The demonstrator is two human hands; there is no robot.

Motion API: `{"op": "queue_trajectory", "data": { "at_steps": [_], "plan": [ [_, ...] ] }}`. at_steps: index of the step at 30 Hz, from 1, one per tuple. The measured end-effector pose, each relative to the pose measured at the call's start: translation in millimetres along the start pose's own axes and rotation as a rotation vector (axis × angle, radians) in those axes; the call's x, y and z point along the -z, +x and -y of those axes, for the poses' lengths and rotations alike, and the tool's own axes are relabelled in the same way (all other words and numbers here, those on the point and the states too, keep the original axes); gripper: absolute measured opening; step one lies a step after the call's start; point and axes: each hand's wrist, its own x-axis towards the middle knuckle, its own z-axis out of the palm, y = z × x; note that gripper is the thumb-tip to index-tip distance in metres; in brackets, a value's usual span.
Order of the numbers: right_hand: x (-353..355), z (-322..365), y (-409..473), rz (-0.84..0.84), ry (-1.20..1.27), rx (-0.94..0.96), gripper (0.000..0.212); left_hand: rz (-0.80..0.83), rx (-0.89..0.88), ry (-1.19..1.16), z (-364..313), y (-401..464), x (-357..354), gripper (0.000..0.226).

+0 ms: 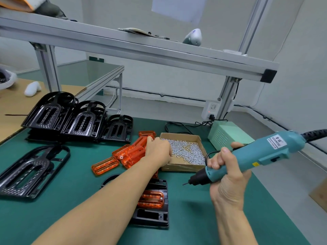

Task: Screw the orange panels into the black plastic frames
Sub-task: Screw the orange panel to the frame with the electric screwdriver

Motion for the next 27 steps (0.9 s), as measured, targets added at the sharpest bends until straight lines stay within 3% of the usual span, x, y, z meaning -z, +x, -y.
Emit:
{"op": "queue_trajectory", "data": {
  "at_steps": [10,12,15,17,21,27],
  "plan": [
    [0.3,0.4,-0.8,-0.008,-0.002,-0.018,0.022,-0.003,-0.052,0.045,-2.2,3.4,-0.1,0.009],
    [-0.1,3.9,0.0,-0.009,0.011,-0.017,0.022,-0.047,-0.063,-0.172,-1.6,-3.9,6.1,0.013],
    [-1.7,12.0,1.8,-0.015,0.05,-0.005,0.02,-0.051,-0.041,-0.853,2.0,-29.5,21.1,0.009],
    [-5.1,17.4,2.3,-0.016,0.09,0.0,0.019,-0.009,-0.04,-1.171,8.3,-55.1,29.0,0.005],
    [-19.1,23.2,-1.1,0.009,0.18,-0.022,0.017,0.097,0.041,-1.436,22.9,-103.0,29.5,0.005],
    [-41.9,22.8,-13.7,0.079,0.281,-0.094,0.016,0.084,0.191,-1.666,34.4,-143.6,28.6,0.022]
  ]
}}
